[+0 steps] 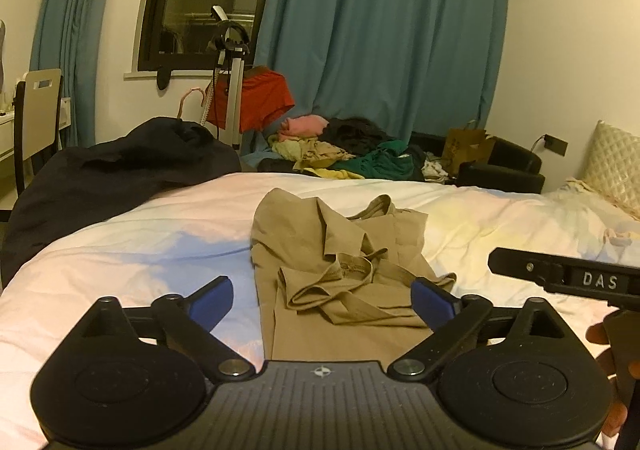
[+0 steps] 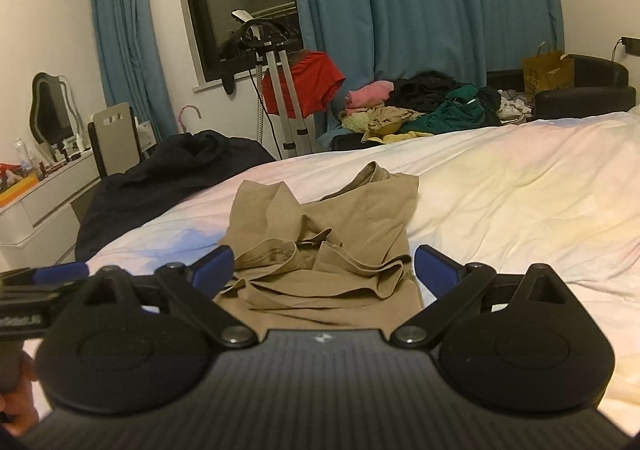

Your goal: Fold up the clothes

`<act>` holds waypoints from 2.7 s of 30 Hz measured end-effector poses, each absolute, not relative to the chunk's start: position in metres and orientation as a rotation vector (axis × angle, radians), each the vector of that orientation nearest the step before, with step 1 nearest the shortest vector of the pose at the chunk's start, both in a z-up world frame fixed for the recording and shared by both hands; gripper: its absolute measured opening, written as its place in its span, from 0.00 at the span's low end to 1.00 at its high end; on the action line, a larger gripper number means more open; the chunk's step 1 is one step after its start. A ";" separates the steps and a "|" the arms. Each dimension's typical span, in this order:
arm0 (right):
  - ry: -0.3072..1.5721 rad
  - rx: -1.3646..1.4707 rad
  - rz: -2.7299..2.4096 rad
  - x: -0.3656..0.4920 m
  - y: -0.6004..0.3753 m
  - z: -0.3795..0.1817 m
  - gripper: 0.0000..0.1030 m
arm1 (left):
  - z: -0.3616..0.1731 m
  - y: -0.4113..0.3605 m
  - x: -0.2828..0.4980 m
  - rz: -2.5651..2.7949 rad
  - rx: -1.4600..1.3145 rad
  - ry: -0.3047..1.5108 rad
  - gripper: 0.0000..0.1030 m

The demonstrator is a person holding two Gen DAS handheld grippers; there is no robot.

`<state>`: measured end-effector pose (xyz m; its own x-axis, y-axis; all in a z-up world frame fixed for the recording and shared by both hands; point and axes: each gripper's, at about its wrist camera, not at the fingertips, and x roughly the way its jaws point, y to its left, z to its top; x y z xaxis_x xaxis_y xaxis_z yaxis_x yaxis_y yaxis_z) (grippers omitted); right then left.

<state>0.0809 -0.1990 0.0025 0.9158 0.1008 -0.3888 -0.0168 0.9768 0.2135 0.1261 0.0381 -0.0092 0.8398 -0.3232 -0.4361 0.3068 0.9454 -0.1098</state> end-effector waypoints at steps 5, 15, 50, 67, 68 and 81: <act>0.397 0.203 0.053 0.076 -0.199 0.003 0.95 | -0.021 0.040 0.126 -0.339 -0.076 0.557 0.94; 0.385 0.249 -0.031 0.077 -0.216 -0.001 0.95 | -0.039 0.048 0.139 -0.371 -0.232 0.663 0.88; 0.508 0.512 -0.114 0.095 -0.254 -0.033 0.95 | -0.100 0.063 0.172 -0.517 -0.749 0.852 0.63; 0.664 0.898 0.144 0.066 -0.226 -0.073 0.95 | -0.120 0.064 0.187 -0.545 -0.885 0.840 0.14; 0.683 0.950 0.170 0.066 -0.224 -0.079 0.95 | -0.124 0.063 0.189 -0.540 -0.895 0.852 0.17; 0.854 1.342 0.379 0.085 -0.207 -0.141 0.96 | -0.141 0.069 0.202 -0.549 -1.008 0.838 0.06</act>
<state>0.0848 -0.2073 -0.1415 0.6524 0.6877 -0.3185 0.2248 0.2258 0.9479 0.2017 0.0694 -0.1411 0.5769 -0.7380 -0.3501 0.0258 0.4449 -0.8952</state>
